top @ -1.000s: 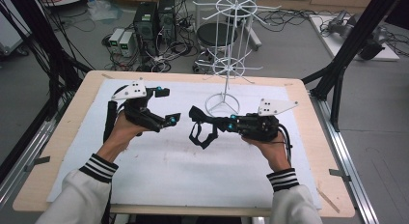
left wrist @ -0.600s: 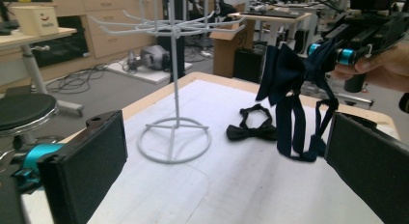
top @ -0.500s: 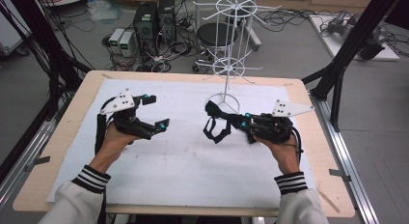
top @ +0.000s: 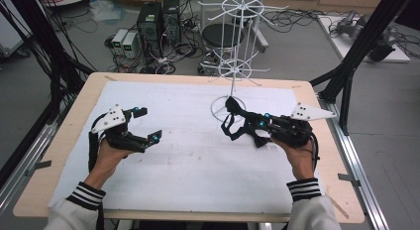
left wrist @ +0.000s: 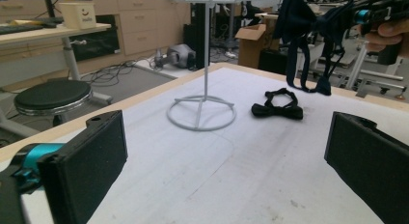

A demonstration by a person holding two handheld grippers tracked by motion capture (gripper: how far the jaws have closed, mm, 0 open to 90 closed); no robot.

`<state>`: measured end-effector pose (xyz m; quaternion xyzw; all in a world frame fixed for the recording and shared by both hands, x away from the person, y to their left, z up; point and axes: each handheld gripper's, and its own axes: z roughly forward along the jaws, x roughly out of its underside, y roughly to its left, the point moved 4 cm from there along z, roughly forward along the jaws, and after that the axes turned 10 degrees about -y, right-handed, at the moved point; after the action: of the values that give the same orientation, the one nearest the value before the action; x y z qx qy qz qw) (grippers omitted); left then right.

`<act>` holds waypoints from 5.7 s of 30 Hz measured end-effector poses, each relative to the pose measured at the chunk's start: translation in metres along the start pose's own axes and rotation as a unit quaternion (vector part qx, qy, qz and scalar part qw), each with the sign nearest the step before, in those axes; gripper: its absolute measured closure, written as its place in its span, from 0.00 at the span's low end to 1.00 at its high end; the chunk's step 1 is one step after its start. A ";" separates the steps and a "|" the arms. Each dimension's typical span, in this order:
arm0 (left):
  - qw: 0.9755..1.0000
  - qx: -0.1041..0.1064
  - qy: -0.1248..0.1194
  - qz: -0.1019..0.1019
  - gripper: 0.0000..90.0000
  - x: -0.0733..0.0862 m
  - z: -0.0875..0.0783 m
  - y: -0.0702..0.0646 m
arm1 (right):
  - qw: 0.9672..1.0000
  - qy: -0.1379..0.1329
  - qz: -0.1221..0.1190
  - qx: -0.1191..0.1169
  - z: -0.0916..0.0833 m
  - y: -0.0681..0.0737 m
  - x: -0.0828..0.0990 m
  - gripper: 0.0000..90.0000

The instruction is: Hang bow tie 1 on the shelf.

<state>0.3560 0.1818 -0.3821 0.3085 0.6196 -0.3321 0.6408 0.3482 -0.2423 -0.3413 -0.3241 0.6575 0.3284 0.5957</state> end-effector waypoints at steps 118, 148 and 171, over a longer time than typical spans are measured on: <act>0.994 -0.072 -0.082 0.021 0.02 0.068 -0.065 -0.005 | 0.989 0.066 0.010 0.131 0.048 -0.036 0.022 0.83; 0.993 -0.076 -0.082 0.024 0.02 0.069 -0.066 -0.005 | 0.987 0.012 0.002 0.160 0.007 -0.022 0.026 0.10; 0.993 -0.076 -0.082 0.025 0.02 0.069 -0.066 -0.006 | 0.983 0.004 0.000 0.184 -0.021 -0.024 0.032 0.10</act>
<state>0.3134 0.2286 -0.4539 0.2461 0.5804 -0.2926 0.7190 0.3536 -0.2744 -0.3726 -0.2096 0.7091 0.2007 0.6426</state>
